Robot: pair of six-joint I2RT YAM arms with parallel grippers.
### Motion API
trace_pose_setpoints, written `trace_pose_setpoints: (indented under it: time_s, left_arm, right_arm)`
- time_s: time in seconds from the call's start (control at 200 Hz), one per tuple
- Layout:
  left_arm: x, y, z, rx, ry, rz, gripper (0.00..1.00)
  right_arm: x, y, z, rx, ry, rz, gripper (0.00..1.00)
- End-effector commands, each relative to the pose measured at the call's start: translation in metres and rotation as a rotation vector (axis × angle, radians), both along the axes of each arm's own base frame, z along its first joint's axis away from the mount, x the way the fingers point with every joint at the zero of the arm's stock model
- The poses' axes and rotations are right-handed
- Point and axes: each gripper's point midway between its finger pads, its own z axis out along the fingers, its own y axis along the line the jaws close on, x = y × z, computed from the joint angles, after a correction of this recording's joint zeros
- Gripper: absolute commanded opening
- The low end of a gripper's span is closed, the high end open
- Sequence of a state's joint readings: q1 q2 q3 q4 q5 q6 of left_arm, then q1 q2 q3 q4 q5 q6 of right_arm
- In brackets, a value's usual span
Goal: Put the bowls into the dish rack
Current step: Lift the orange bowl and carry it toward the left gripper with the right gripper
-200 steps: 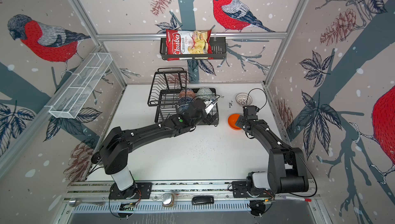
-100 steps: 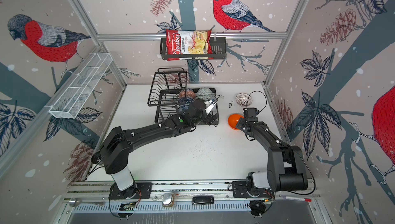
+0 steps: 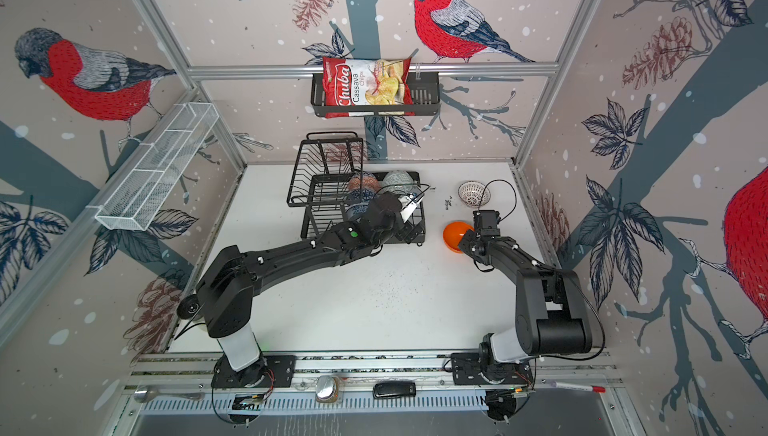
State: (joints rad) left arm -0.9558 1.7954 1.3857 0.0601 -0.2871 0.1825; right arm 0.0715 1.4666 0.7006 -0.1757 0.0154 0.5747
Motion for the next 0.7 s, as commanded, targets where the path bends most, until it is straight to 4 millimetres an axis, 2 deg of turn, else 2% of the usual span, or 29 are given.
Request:
trace_pose_setpoints:
  time_s: [0.0,0.19,0.29,0.51,0.53,0.69]
  left_arm:
    - [0.0,-0.005,0.007,-0.034,-0.001,-0.006,0.98]
    - [0.003,-0.004,0.008,-0.049,0.019,0.011,0.98]
    - [0.001,-0.006,0.01,-0.074,0.047,0.001,0.96]
    - [-0.007,-0.014,0.02,-0.149,0.101,-0.036,0.91]
    - [-0.007,-0.015,0.022,-0.158,0.104,-0.038,0.91]
    - [-0.008,-0.016,0.028,-0.223,0.155,-0.045,0.87]
  right_arm:
    - [0.003,-0.004,0.005,-0.023,-0.028,-0.006,0.26]
    - [-0.001,-0.006,0.007,-0.032,-0.043,-0.013,0.08]
    - [0.0,-0.001,0.016,-0.018,-0.087,0.004,0.04]
    - [0.007,0.01,0.058,-0.006,-0.239,0.026,0.03]
    - [0.009,0.012,0.068,0.001,-0.276,0.027,0.03]
    - [0.013,0.025,0.108,0.012,-0.402,0.033,0.01]
